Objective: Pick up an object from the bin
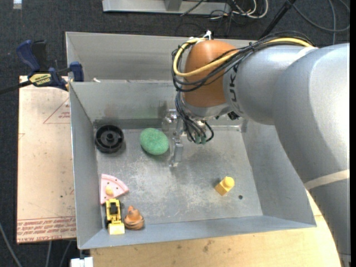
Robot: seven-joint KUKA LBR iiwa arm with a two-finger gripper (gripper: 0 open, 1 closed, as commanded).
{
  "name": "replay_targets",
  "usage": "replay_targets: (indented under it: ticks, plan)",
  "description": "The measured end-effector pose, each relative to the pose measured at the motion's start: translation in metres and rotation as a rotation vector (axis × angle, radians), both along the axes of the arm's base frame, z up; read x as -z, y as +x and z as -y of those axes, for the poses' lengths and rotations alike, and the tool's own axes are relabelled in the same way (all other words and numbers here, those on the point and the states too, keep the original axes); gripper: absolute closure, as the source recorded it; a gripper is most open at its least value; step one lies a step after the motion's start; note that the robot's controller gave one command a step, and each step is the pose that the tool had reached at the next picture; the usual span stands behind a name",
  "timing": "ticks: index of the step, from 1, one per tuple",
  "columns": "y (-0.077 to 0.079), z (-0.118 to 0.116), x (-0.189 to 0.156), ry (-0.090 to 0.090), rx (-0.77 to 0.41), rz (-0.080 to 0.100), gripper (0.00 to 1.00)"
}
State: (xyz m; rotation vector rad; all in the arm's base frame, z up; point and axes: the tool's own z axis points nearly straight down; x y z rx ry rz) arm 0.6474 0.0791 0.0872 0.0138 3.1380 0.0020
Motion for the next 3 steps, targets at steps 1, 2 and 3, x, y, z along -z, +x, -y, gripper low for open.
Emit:
replay_targets:
  ticks: [1,2,3]
  plan:
    - [0.004,-0.012,0.009,0.001,0.012,0.001,0.00]
    - [-0.009,-0.037,0.017,0.001,0.063,-0.002,1.00]
    - [-0.009,-0.037,0.017,0.000,0.062,-0.002,1.00]
